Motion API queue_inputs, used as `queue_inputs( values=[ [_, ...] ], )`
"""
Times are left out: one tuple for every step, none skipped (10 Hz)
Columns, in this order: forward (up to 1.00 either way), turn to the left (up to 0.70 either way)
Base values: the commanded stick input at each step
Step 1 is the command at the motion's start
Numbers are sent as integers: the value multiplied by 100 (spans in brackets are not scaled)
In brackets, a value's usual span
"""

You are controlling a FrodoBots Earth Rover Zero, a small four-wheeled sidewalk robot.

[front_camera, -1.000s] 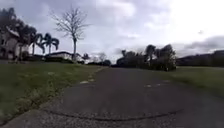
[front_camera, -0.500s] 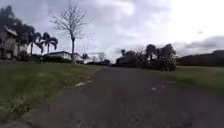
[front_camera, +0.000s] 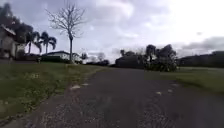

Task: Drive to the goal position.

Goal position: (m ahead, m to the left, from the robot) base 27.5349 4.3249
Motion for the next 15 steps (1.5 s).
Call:
queue_inputs(
  values=[
    [70, -5],
    [70, -16],
    [70, -28],
    [70, -35],
    [70, -35],
    [70, -28],
    [70, -18],
    [70, -8],
    [70, 0],
    [70, 0],
    [70, 0],
    [70, 0],
    [70, 0],
    [70, 0],
    [70, 0]
  ],
)
